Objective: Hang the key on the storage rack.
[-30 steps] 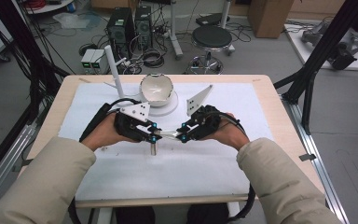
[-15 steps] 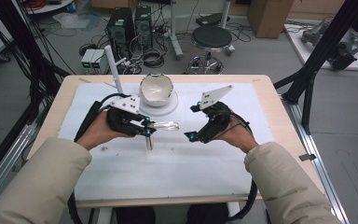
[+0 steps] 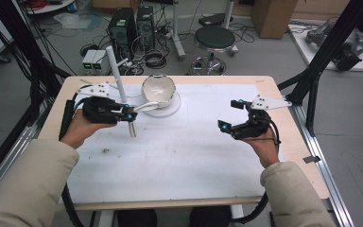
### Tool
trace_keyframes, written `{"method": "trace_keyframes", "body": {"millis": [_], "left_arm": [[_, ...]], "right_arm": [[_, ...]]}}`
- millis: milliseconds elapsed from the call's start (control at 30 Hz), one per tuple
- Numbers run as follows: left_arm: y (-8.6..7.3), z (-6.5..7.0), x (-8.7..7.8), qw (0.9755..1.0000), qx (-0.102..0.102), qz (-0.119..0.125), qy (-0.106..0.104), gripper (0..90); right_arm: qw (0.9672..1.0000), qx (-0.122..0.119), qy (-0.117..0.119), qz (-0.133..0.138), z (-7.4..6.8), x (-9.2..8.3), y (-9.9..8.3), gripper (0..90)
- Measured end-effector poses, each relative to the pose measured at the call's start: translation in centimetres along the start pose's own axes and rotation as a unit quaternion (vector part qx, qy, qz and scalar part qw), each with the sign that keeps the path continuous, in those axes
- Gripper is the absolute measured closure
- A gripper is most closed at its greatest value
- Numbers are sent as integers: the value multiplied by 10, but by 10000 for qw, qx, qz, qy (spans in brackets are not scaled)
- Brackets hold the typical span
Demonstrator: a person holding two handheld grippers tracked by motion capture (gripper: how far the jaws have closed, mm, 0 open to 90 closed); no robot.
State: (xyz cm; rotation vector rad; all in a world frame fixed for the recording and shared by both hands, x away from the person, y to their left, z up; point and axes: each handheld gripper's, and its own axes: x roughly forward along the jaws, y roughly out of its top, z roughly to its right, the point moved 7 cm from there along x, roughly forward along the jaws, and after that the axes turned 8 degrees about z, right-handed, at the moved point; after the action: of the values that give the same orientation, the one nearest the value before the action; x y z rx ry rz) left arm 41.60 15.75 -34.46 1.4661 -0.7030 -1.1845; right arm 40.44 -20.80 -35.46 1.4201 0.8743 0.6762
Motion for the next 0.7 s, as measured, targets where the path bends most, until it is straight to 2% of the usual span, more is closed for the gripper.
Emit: {"method": "trace_keyframes", "body": {"millis": [100, 167, 367, 533, 700], "left_arm": [[0, -12, -10, 9994, -200, 210, 176, 739], [0, -20, -15, 9986, -305, 322, 277, 740], [-4, -38, -30, 9957, -510, 529, 563, 740], [-7, -50, -39, 9929, -659, 679, 721, 740], [-12, -61, -46, 9903, -836, 759, 813, 740]], "right_arm": [[9994, -88, -234, 244, 6, -15, -8, 4], [9987, -55, -355, 372, 8, -23, -14, 4], [9946, -117, -632, 812, 13, -44, -28, 4], [9920, -4, -821, 960, 19, -52, -40, 4], [9905, -50, -969, 972, 22, -55, -52, 4]]}}
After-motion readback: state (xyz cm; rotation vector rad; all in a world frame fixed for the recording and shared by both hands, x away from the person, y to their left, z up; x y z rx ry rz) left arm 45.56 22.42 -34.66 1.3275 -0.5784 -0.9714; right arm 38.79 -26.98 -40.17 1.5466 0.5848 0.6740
